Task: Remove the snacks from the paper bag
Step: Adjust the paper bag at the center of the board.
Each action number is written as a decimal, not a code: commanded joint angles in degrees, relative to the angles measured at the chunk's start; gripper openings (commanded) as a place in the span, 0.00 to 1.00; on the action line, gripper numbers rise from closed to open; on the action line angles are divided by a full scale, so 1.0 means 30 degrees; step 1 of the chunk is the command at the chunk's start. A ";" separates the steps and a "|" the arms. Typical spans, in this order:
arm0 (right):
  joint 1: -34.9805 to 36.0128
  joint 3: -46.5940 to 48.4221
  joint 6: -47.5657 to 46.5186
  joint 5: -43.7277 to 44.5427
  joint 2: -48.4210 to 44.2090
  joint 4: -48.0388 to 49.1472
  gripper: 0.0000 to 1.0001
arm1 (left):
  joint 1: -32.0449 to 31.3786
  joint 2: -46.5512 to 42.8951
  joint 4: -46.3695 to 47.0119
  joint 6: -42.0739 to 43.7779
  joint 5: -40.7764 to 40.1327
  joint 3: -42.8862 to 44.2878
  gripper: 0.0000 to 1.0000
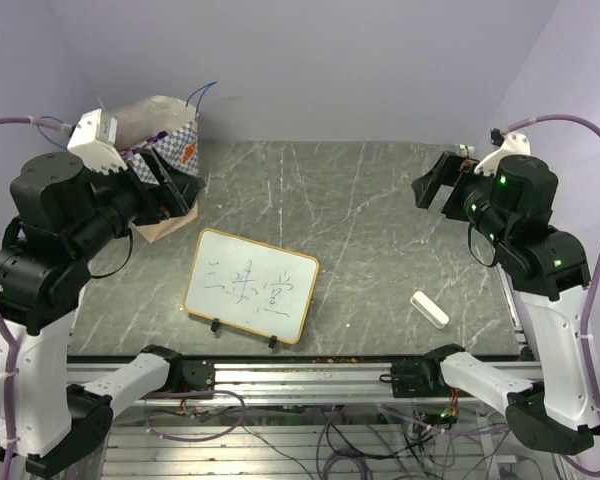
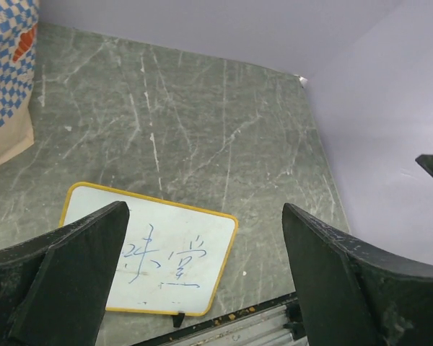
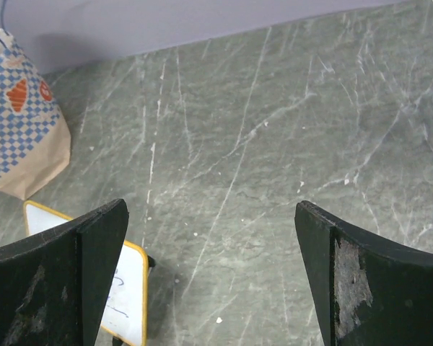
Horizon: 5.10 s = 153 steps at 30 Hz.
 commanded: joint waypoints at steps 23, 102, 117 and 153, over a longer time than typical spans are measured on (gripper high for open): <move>-0.1666 -0.4649 -0.0550 0.0879 0.0190 0.4308 1.00 | 0.2834 0.8016 0.4068 0.1033 -0.4262 0.0937 0.95; 0.0660 -0.3961 -0.3920 -0.3753 0.4564 0.6309 1.00 | -0.4789 1.6840 2.0671 -0.1751 0.4383 0.0789 0.07; 0.0645 -0.1417 -0.1122 -0.2456 0.6931 0.5955 1.00 | -0.1605 1.4074 1.3689 -0.0102 0.4899 0.2391 0.88; -0.2094 0.2594 0.5839 -1.2044 1.5089 0.6833 0.20 | 0.5918 2.0311 1.6430 -0.2765 0.8292 0.6166 0.16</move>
